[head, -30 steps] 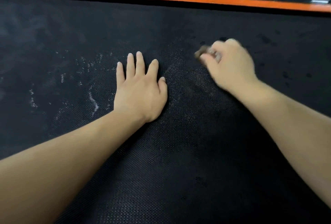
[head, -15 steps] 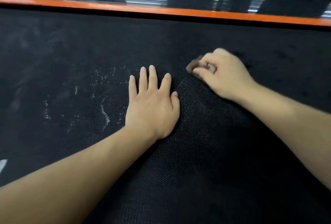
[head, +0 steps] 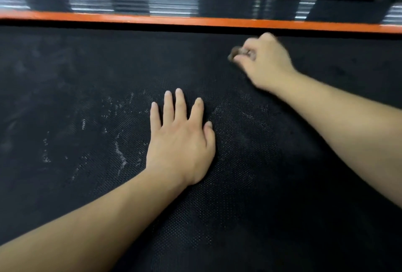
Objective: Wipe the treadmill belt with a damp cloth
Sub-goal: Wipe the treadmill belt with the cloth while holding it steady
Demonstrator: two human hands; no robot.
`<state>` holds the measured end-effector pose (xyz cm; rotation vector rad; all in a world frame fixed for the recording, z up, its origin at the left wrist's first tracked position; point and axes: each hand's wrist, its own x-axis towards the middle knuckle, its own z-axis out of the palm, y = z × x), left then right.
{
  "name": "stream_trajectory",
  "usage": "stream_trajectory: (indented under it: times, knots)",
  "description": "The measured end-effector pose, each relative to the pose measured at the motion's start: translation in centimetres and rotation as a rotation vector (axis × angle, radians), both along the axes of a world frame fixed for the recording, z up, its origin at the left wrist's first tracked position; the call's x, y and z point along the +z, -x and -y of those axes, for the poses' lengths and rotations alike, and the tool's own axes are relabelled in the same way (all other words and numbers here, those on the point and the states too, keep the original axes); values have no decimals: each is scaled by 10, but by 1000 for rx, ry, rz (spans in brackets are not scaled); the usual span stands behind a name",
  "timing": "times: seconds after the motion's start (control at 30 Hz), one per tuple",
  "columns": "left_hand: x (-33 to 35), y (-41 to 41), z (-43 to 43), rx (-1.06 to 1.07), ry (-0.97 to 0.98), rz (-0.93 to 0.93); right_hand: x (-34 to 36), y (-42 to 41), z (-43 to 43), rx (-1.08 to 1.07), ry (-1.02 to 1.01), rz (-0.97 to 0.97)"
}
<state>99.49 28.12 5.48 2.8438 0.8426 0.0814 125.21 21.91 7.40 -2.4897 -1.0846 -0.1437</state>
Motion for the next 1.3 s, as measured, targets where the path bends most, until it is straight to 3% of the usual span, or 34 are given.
stream_trajectory:
  times: [0.07,0.2,0.33,0.37,0.47,0.5,0.63,0.77,0.9,1.03,1.13,1.2,1.3]
  knots:
    - [-1,-1,-1,5,-8,1,-1,0,-1,103,27,-11]
    - [-1,-1,-1,1,-12,12,11,-38,-10,-313,-82,-57]
    - [0,0,0,5,-16,-2,-5,-5,-22,52,-22,-31]
    - [0,0,0,1,-10,-1,-3,-11,-20,42,-10,-12]
    - [1,0,0,-4,-6,8,12,-45,-17,-317,-56,-32]
    - [2,0,0,-7,-6,8,11,-47,-16,-338,-90,-52]
    - [2,0,0,6,-11,13,2,-29,-5,-18,-18,-52]
    - [0,0,-1,-9,-8,7,14,-61,12,-388,-82,-35]
    - [0,0,0,4,-11,1,2,-29,25,-68,-13,-37]
    - [0,0,-1,-5,-1,2,13,-52,40,-388,-88,-26]
    - [1,1,0,2,6,0,0,-12,40,-99,-49,-12]
    - [0,0,0,4,12,8,1,-9,54,-35,-19,-13]
    - [0,0,-1,0,3,15,14,-34,67,-324,-71,-23]
